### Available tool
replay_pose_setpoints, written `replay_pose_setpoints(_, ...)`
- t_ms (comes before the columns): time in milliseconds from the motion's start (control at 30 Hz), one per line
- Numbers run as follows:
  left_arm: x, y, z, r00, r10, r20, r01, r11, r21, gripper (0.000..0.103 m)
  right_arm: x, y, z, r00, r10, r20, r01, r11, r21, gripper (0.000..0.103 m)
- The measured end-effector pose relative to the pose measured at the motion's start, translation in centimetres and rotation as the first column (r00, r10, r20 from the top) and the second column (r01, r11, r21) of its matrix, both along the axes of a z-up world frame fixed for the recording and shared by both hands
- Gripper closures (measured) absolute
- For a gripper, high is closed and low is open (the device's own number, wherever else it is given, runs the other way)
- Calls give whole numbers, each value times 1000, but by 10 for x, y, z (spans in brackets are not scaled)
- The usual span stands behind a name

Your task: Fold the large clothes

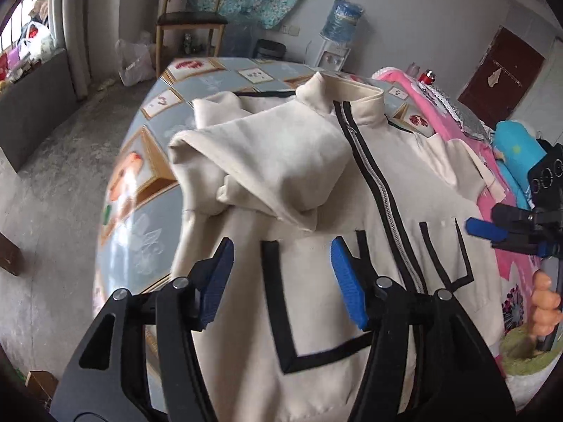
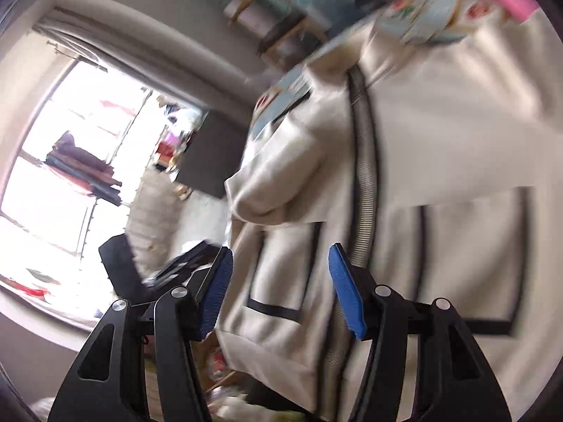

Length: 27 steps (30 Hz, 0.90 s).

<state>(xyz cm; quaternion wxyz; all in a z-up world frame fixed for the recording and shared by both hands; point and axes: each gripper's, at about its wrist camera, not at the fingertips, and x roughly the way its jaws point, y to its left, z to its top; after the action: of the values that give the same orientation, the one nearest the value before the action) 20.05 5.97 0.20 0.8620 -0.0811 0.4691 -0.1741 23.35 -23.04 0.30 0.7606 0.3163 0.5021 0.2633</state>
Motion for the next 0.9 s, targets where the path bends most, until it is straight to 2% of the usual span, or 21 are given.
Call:
replay_pose_setpoints(100,31,-23,-19,999,-7,-36,8,1000,26,51,32,29,-20,998,24,-63,-24,1000,4,47)
replay_pose_setpoints(133,38,-30,-24,999,-7,-31,9,999,47,73,36,32,-25,997,25,-73,-25,1000,3,47)
replay_pose_setpoints(167,44,-33,-27,999,-7,-37,9,999,53,86,39,35,-29,996,25,-82,-25,1000,-3,47)
replay_pose_setpoints(200,48,-35,-28,999,-18,-46,20,999,36,92,41,35,-31,996,23,-83,-24,1000,-11,47)
replay_pose_setpoints(267,50,-34,-16,999,-39,-24,38,999,-21,97,44,32,-30,998,12,-64,-14,999,-33,47)
replay_pose_setpoints(333,54,-26,8,998,-69,-2,67,984,-167,98,40,26,-29,999,-13,-32,11,998,-62,47)
replay_pose_setpoints(367,58,-20,23,997,-77,4,76,961,-267,98,41,20,-30,999,-29,-29,27,997,-69,47)
replay_pose_setpoints(400,62,-14,38,996,-85,20,87,924,-371,98,41,13,-32,999,-42,-29,40,997,-66,47)
replay_pose_setpoints(433,65,-6,56,995,-86,53,101,876,-471,98,40,3,-33,998,-58,-29,56,997,-55,47)
replay_pose_setpoints(467,66,-1,69,993,-85,82,115,837,-536,98,39,-2,-34,997,-72,-28,71,996,-49,47)
replay_pose_setpoints(500,67,6,80,990,-87,111,137,779,-612,98,38,-8,-34,996,-88,-26,87,995,-42,47)
replay_pose_setpoints(533,67,9,87,988,-88,128,151,736,-660,98,37,-13,-33,994,-104,-21,103,994,-35,47)
replay_pose_setpoints(567,66,12,91,987,-83,141,158,709,-687,98,34,-18,-33,993,-115,-16,114,993,-30,47)
replay_pose_setpoints(600,62,12,93,985,-80,151,162,712,-684,98,32,-24,-33,992,-129,-9,129,991,-20,47)
replay_pose_setpoints(633,57,10,92,984,-80,156,165,729,-664,98,28,-31,-33,989,-150,-5,150,989,-15,47)
replay_pose_setpoints(700,43,-2,80,984,-108,144,174,782,-598,98,18,-44,-32,982,-189,9,190,982,-27,47)
replay_pose_setpoints(733,37,-4,71,985,-118,123,168,789,-591,98,14,-49,-33,978,-207,16,207,978,-30,47)
replay_pose_setpoints(800,28,-6,46,989,-137,50,139,776,-615,98,5,-62,-38,971,-239,-1,239,971,-30,47)
replay_pose_setpoints(900,17,-3,14,993,-111,-34,68,791,-608,98,-8,-68,-46,965,-259,-34,257,966,-36,47)
